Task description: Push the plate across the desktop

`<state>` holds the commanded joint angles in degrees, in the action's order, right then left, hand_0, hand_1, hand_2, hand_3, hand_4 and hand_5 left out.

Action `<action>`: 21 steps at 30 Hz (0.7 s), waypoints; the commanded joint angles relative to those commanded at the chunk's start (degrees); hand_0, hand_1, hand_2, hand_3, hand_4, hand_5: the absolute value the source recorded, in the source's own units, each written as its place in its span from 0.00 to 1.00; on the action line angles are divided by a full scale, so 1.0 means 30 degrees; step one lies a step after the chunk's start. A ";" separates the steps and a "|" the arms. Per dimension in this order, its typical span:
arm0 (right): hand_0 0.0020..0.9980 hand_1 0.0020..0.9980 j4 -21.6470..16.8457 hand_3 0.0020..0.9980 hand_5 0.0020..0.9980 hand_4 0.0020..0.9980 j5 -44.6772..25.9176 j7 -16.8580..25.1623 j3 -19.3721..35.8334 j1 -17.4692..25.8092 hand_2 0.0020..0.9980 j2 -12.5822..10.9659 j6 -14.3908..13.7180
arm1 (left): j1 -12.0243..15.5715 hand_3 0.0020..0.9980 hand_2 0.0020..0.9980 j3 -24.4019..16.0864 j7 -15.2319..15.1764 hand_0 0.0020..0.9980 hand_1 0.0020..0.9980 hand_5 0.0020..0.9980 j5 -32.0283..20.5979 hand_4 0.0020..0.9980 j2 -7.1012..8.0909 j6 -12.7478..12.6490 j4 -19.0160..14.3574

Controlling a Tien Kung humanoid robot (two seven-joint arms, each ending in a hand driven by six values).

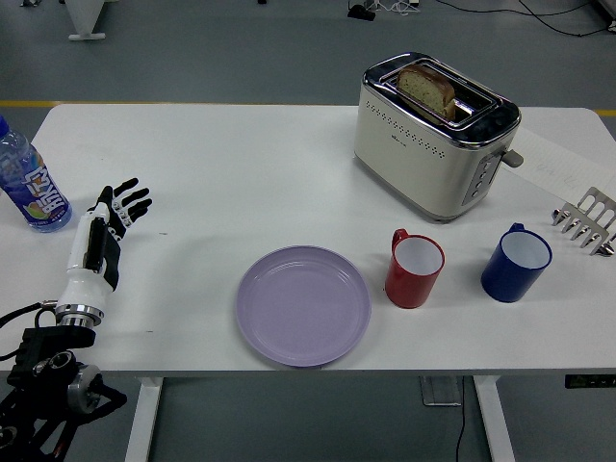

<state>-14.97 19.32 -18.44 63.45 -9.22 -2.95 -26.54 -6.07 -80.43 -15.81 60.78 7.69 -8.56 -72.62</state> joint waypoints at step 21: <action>0.55 0.45 -0.0091 0.58 0.47 0.30 0.0239 -0.0218 0.0063 0.0308 0.57 0.0009 -0.0041 | 0.1233 0.65 0.64 -0.3319 0.2192 0.58 0.63 1.00 -0.0860 0.51 0.2546 0.1002 0.0107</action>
<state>-15.24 20.04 -19.09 63.64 -8.30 -2.92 -26.66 -2.37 -90.39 -9.24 58.20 15.33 -5.55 -72.30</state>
